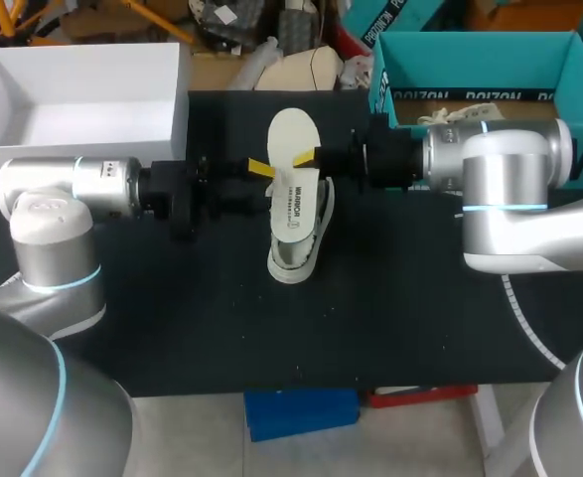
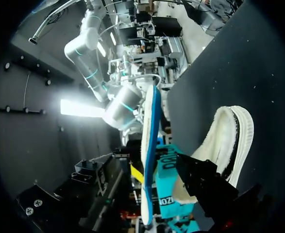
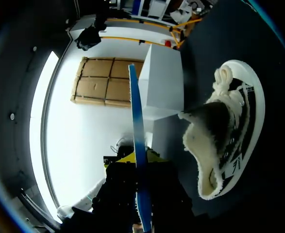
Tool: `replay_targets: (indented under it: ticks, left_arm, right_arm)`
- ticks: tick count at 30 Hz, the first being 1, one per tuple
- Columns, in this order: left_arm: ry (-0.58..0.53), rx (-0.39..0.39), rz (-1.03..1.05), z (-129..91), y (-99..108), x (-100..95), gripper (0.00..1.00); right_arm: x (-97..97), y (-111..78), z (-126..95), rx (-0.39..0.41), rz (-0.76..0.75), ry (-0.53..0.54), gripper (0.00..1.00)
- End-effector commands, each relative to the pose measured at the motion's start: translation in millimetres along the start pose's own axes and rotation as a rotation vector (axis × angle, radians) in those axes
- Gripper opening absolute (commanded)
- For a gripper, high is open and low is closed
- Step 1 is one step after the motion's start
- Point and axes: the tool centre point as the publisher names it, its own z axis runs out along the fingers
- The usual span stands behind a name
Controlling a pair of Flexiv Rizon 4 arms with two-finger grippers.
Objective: Take the shoe out of the shoebox, open the shoe tongue, remove and reinsert the insole, then place the shoe into the shoebox
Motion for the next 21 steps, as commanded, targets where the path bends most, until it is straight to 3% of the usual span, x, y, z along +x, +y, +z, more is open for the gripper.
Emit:
replay_targets:
  ticks: [1, 2, 3, 13, 16, 18, 21]
  left_arm:
    - [0.0, 0.009, 0.014, 9, -1, 2.3, 0.71]
    - [0.001, 0.008, 0.018, 11, -1, 2.5, 0.41]
    - [-0.001, 0.007, 0.017, 12, -1, 2.6, 0.33]
    - [0.011, -0.006, 0.048, 22, 2, 4.3, 0.42]
    - [0.006, -0.007, 0.053, 25, 3, 3.6, 0.39]
    - [0.006, -0.012, 0.056, 28, 4, 3.3, 0.31]
    - [0.011, -0.04, 0.059, 31, 6, 4.7, 0.3]
  right_arm:
    - [0.1, 0.5, 1, 0.002, 0.001, -0.003, 0.0]
    - [0.1, 0.5, 1, 0.002, 0.001, -0.003, 0.0]
    - [0.1, 0.5, 1, 0.002, 0.001, -0.003, 0.0]
    - [0.1, 0.5, 1, 0.002, 0.001, -0.003, 0.0]
    - [0.1, 0.5, 1, 0.002, 0.001, -0.003, 0.0]
    - [0.1, 0.5, 1, 0.002, 0.001, -0.003, 0.0]
    - [0.1, 0.5, 1, 0.002, 0.001, -0.003, 0.0]
